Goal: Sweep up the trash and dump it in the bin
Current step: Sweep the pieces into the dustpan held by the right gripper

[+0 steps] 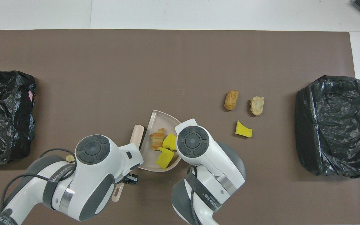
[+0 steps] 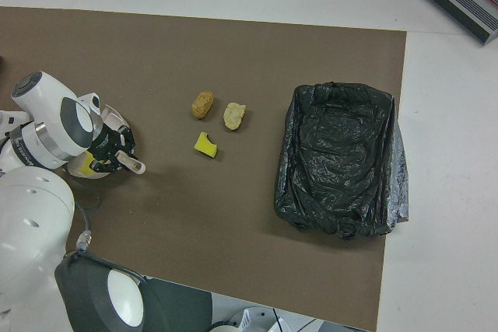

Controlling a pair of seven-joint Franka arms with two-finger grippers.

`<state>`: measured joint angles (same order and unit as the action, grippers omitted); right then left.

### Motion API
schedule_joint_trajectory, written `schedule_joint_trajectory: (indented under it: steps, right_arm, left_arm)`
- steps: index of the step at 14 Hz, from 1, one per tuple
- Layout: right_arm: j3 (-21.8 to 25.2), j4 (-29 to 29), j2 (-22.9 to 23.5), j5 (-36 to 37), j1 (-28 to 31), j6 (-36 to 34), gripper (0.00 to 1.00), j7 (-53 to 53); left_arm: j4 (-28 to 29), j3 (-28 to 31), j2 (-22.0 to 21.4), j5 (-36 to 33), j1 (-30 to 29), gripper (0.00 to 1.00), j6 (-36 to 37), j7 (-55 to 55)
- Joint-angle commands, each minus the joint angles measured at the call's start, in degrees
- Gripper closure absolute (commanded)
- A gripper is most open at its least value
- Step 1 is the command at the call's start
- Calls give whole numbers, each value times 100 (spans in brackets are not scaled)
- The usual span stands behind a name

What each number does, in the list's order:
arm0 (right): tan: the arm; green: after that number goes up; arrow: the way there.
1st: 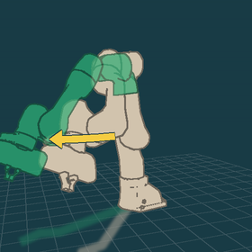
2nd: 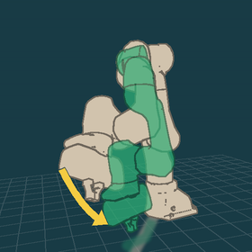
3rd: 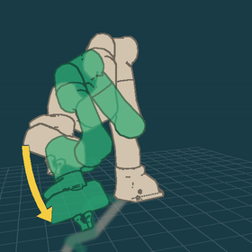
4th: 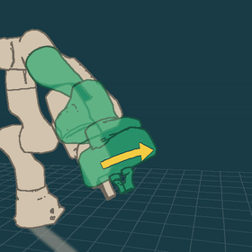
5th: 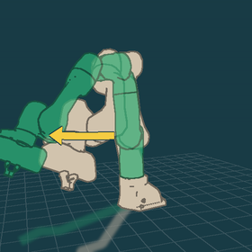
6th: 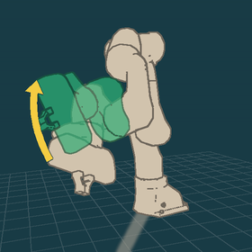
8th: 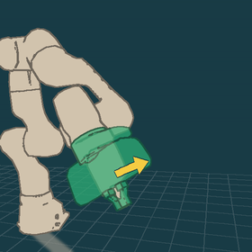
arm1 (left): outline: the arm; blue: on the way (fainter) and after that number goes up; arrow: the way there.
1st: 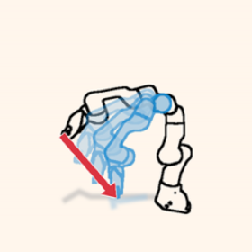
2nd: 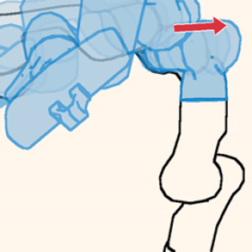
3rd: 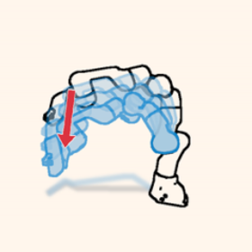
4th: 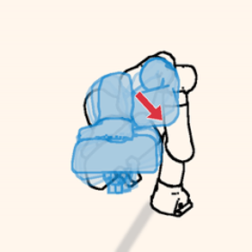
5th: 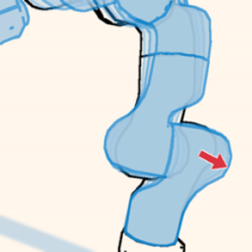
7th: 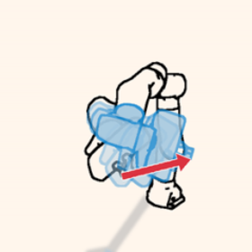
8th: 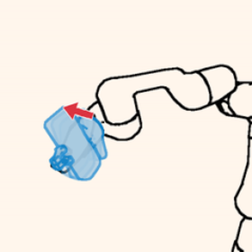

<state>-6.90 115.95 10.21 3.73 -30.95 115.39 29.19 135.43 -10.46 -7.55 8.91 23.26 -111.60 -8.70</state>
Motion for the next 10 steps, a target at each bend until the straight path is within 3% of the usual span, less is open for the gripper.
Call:
schedule_joint_trajectory:
  steps: [1, 3, 6, 10]
  right_arm:
    - [-4, 138, -142, 57, 28, -78, 100, -168]
    - [-4, 138, -142, 57, 19, -70, 100, -168]
    - [-4, 138, -142, 57, 28, -52, 100, 51]
    - [-4, 138, -150, 57, -69, 53, 100, 972]
  left_arm:
    - [-393, 114, -201, 111, 144, 100, 487, -333]
    - [-483, 149, -692, 137, 108, 100, 1006, -561]
    - [-195, 167, -1255, 58, -347, 100, 2166, -1860]
    - [667, 150, -1941, -450, -1427, 100, 2178, -2760]
